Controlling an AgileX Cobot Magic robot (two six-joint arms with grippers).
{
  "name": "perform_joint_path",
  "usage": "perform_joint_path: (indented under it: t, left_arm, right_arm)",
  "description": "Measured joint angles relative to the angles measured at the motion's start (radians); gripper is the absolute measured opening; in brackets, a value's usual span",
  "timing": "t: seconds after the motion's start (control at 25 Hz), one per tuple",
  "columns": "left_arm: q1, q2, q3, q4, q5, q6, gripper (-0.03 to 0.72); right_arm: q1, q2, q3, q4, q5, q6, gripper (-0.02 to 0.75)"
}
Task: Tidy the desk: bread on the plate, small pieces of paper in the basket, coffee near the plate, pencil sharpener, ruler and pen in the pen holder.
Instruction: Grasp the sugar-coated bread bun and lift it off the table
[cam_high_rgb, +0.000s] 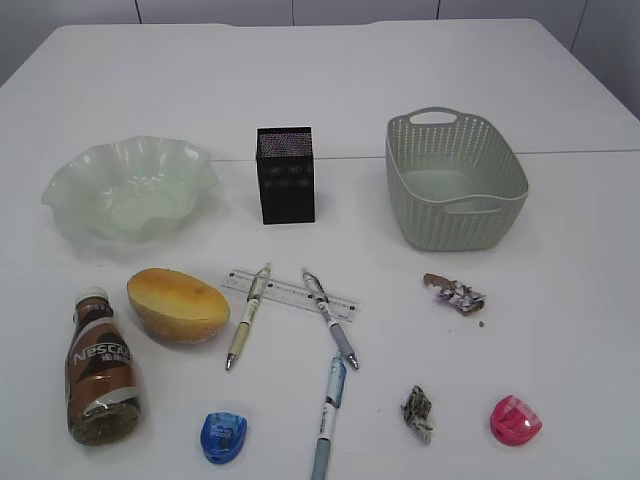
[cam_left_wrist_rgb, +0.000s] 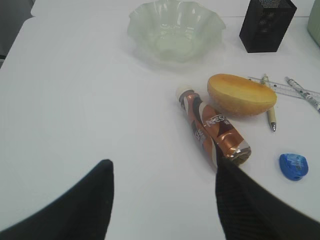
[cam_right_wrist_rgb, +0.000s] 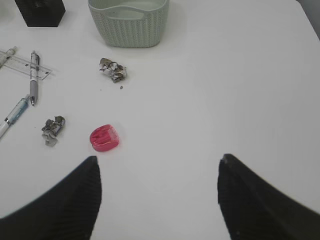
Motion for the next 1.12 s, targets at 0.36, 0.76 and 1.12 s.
perform_joint_path:
  t: [0.36,0.76,1.12]
  left_arm:
    - [0.0,0.0,0.0,0.0,0.0,0.0,0.461]
    - [0.0,0.0,0.0,-0.021,0.0,0.0,0.415]
    - [0.0,0.0,0.0,-0.021,0.0,0.0,0.395]
  right_arm:
    - [0.0,0.0,0.0,0.001,0.0,0.0,0.531]
    - [0.0,0.0,0.0,0.001,0.0,0.0,0.532]
    - [0.0,0.0,0.0,-0.003,0.0,0.002,0.532]
